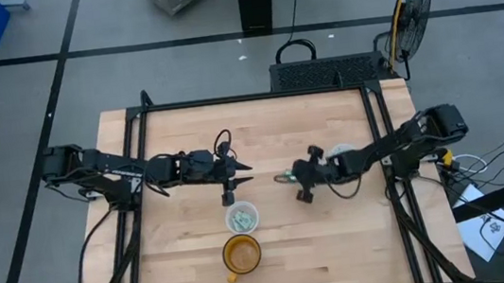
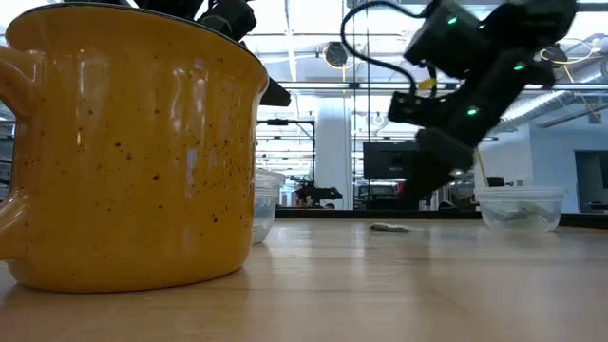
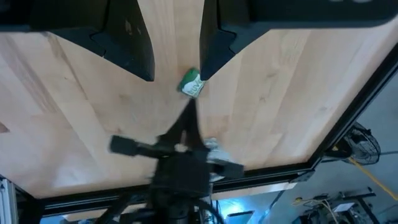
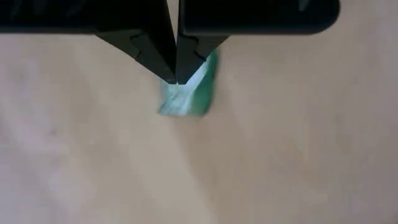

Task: Pick and place items into bin
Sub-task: Put the stevia packet into the left transparent bin

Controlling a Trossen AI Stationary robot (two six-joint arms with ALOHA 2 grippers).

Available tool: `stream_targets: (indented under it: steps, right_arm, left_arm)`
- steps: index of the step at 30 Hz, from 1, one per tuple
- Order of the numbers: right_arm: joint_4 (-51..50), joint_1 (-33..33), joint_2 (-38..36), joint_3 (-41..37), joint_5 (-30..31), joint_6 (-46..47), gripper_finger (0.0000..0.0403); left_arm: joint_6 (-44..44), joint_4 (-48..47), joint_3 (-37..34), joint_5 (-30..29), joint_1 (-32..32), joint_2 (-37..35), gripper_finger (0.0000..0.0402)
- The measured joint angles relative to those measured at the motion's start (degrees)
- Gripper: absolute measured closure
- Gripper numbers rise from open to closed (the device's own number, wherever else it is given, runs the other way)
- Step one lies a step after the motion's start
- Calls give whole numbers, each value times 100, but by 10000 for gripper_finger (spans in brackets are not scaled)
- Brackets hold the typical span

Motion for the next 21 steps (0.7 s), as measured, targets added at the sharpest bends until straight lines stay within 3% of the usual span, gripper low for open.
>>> stream_targets:
  steps: [7, 10, 16, 21]
  right_arm:
    - [775, -393, -619, 366, 840, -1608, 403]
    - [1209, -444, -1065, 427, 1229, -2163, 403]
    - [1331, -553, -1823, 416, 1352, -2346, 403]
    - [1357, -574, -2063, 416, 1349, -2386, 403]
  left_arm:
    - [-425, 84, 0, -201, 67, 11, 268]
    - [-898, 365, 9, -6, 155, 175, 268]
    - [-1293, 1369, 123, 396, 272, 1172, 268]
    - [-1294, 1207, 836, 394, 375, 2022, 268]
